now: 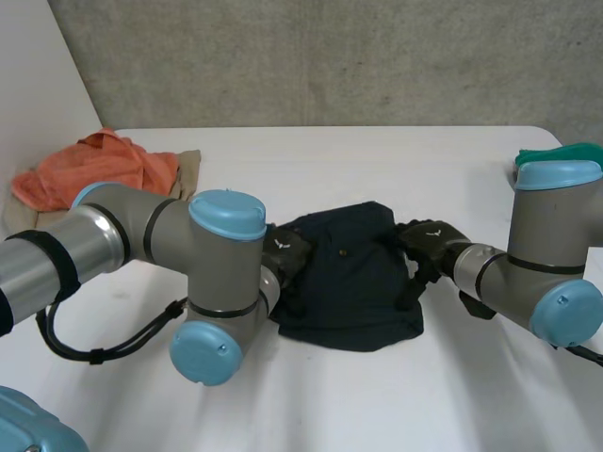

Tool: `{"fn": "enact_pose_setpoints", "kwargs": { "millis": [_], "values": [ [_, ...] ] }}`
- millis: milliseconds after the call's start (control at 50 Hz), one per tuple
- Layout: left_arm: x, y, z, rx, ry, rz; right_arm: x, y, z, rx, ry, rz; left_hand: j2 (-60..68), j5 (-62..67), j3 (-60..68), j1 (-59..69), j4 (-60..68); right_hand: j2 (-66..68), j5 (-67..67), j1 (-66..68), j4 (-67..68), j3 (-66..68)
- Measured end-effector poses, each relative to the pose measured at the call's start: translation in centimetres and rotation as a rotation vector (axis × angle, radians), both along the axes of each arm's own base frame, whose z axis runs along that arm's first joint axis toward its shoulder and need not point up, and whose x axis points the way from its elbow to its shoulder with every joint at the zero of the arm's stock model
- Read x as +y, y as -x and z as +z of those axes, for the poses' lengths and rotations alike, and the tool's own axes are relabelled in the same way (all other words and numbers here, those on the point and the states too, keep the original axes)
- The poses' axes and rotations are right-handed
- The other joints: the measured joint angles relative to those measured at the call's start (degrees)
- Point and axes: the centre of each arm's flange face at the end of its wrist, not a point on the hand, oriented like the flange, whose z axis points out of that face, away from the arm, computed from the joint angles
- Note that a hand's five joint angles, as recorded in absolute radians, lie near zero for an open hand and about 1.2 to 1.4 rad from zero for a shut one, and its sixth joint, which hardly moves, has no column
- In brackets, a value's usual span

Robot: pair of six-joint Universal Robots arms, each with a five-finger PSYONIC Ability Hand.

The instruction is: Fold the laundry.

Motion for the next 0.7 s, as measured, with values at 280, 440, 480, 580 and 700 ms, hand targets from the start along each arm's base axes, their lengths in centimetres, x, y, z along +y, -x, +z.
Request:
{"fn": "enact_pose_setpoints", "kwargs": {
  "millis": [280,440,480,580,700],
  "values": [
    [0.2,0.4,9.0,0.172,0.17,-0.056,3.9,-0.1,6.2,0.03,0.311,-0.003,-3.8,-0.8,-2.8,-5.4,-3.6,0.0,-0.1,-0.3,0.0,0.0],
    [0.6,1.3,14.2,0.341,0.253,-0.23,10.6,-1.2,4.4,-0.013,0.36,0.102,-3.7,-0.8,-2.8,-5.0,-3.5,0.0,-0.1,-0.3,0.0,0.0],
    [0.8,1.4,14.6,0.363,0.235,-0.276,11.7,-1.3,3.5,-0.014,0.352,0.121,-3.7,-0.8,-2.8,-5.0,-3.5,0.0,-0.1,-0.3,0.0,0.0],
    [1.6,1.6,15.3,0.411,0.139,-0.398,13.4,-1.6,0.8,-0.011,0.342,0.138,-3.7,-0.8,-2.7,-5.0,-3.5,0.0,-0.1,-0.3,0.0,0.0],
    [1.7,1.5,15.1,0.425,0.08,-0.439,12.6,-2.5,-1.7,-0.015,0.404,0.105,-3.7,-0.8,-2.8,-5.0,-3.5,0.0,-0.1,-0.3,0.0,0.0]
  ]
}}
